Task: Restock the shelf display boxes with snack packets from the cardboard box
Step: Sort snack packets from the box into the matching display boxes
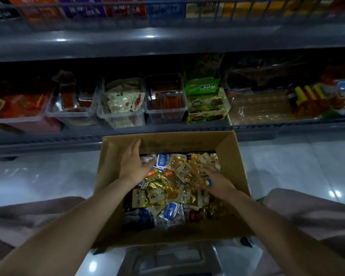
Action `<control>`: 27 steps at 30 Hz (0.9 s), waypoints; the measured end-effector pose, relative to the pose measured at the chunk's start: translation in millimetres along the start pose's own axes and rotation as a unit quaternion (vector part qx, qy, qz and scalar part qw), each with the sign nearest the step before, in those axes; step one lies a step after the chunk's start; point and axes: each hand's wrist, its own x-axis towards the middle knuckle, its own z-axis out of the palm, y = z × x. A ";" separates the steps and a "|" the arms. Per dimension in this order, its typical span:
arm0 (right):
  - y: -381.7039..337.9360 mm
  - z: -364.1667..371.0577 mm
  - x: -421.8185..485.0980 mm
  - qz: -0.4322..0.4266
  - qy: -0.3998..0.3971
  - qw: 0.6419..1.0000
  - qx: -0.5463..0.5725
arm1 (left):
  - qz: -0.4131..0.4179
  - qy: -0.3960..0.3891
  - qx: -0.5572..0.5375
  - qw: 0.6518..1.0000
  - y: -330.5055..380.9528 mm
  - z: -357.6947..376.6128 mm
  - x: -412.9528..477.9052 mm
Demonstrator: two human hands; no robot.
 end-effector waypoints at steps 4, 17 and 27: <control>16.5 15.2 26.3 0.068 -0.087 0.991 0.078 | -0.110 -0.152 -0.078 0.979 3.9 37.0 14.7; 19.5 33.2 76.7 0.069 -0.068 0.992 0.085 | -0.173 -0.241 -0.044 0.954 -38.0 67.3 17.3; 23.2 82.9 70.8 0.214 -0.015 0.977 -0.007 | -0.192 -0.233 -0.052 0.952 -36.5 79.8 19.7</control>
